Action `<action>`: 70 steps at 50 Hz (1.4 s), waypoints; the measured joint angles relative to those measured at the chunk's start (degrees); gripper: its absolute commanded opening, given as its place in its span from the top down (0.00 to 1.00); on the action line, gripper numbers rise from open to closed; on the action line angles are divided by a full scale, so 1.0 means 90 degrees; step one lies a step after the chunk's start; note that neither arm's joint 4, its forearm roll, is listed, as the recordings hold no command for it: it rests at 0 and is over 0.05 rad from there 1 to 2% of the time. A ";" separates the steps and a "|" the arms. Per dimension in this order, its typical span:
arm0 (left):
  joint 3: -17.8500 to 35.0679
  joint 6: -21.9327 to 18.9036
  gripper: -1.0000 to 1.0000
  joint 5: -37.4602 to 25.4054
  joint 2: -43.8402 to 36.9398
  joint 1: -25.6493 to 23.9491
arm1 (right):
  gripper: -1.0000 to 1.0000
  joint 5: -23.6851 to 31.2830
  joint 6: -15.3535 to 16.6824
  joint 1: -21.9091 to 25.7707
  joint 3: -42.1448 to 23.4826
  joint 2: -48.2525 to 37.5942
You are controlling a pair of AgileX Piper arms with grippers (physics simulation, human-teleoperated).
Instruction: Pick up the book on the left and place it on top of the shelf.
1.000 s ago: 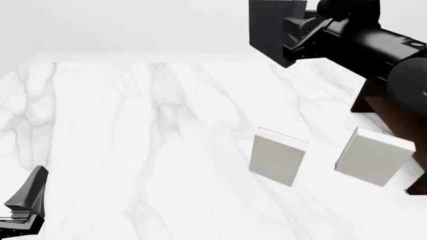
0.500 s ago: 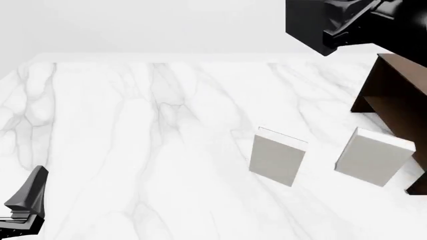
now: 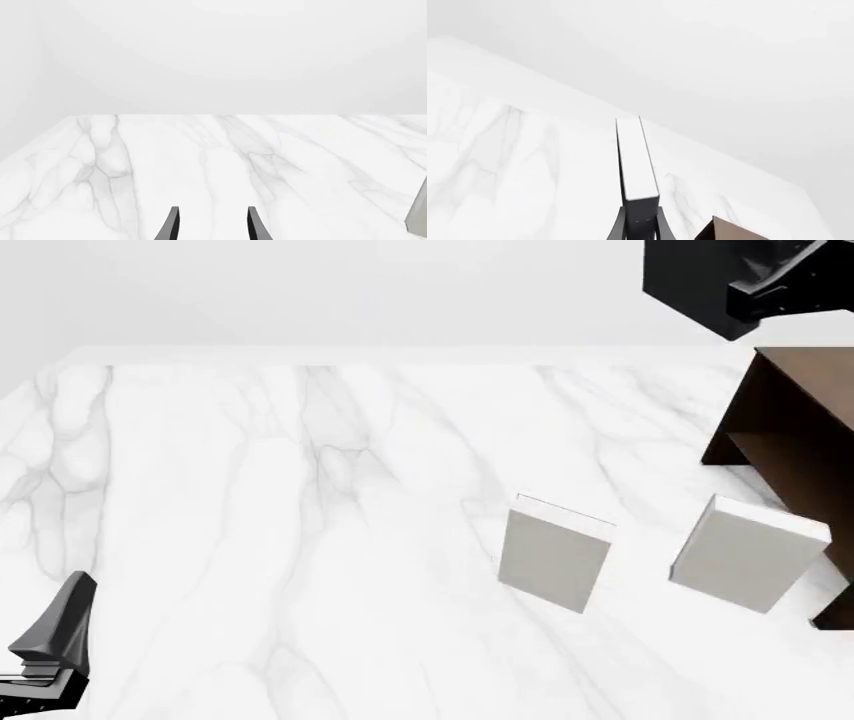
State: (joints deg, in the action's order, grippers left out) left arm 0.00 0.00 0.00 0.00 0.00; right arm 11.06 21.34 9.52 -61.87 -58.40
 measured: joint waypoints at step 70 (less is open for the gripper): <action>0.0000 0.0000 0.00 0.0000 0.0000 0.0000 | 1.00 0.0662 0.1088 -0.2020 0.0229 0.0769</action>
State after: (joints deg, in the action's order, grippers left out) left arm 0.00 0.00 0.00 0.00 0.00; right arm 17.02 31.14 -8.65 -59.81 -51.48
